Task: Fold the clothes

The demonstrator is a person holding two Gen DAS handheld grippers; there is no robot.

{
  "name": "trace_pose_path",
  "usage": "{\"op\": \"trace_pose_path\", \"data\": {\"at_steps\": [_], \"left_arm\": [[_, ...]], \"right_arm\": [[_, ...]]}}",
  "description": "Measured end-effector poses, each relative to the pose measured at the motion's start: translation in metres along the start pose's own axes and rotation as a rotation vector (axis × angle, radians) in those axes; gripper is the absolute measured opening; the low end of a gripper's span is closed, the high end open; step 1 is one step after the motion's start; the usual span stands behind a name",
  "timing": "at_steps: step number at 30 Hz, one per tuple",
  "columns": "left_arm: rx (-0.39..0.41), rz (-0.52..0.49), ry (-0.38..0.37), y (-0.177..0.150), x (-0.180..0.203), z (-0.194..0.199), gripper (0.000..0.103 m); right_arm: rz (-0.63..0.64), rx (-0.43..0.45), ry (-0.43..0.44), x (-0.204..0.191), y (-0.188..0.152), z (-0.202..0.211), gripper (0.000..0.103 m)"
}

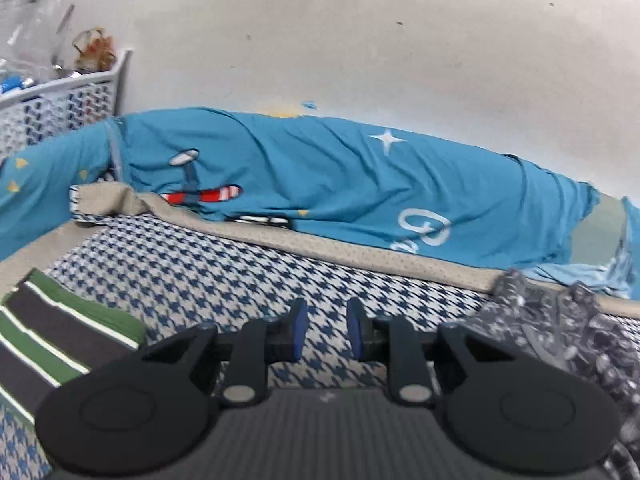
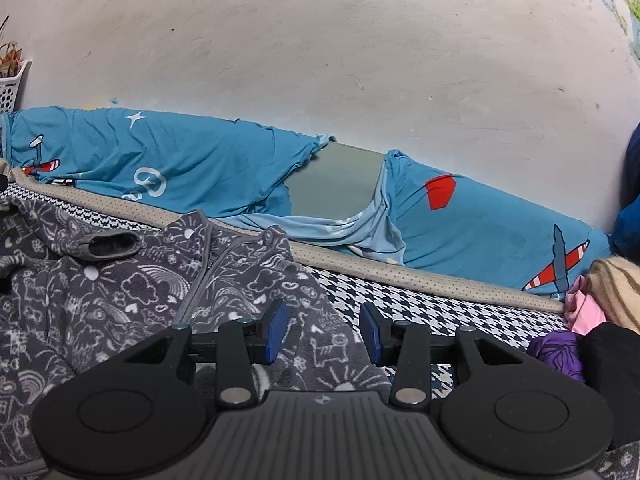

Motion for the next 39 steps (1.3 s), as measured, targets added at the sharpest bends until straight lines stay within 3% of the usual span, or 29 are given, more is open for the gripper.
{"op": "trace_pose_path", "data": {"at_steps": [6, 10, 13, 17, 26, 35, 39], "left_arm": [[-0.037, -0.095, -0.130, -0.009, 0.026, 0.007, 0.032], [-0.016, -0.180, -0.165, -0.009, 0.047, 0.009, 0.057], [-0.010, -0.231, -0.164, -0.009, 0.058, 0.008, 0.060], [0.010, -0.293, -0.173, -0.009, 0.073, 0.005, 0.080], [-0.042, -0.479, -0.174, -0.022, 0.122, -0.016, 0.082], [-0.061, -0.582, -0.254, -0.040, 0.157, -0.018, 0.088], [-0.048, -0.617, -0.195, -0.044, 0.162, -0.025, 0.088]], "right_arm": [[0.016, -0.006, 0.015, -0.008, -0.001, -0.003, 0.039], [0.039, -0.005, 0.019, -0.012, -0.001, -0.003, 0.039], [0.043, -0.005, 0.021, -0.013, -0.001, -0.003, 0.039], [0.045, -0.005, 0.023, -0.015, -0.001, -0.002, 0.039], [0.059, -0.004, 0.041, -0.019, -0.001, -0.002, 0.039], [0.049, -0.010, 0.049, -0.014, 0.000, -0.004, 0.039], [0.039, -0.013, 0.050, -0.011, 0.000, -0.005, 0.039]]}}
Point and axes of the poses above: each gripper's, at about its wrist camera, not at the fingertips, and z roughly against the way its jaws point, x to its right, y to its top, the point moved 8 cm from there along -z, roughly the way its jaws point, and after that the axes turned 1 degree about -x, right-handed, at the moved point
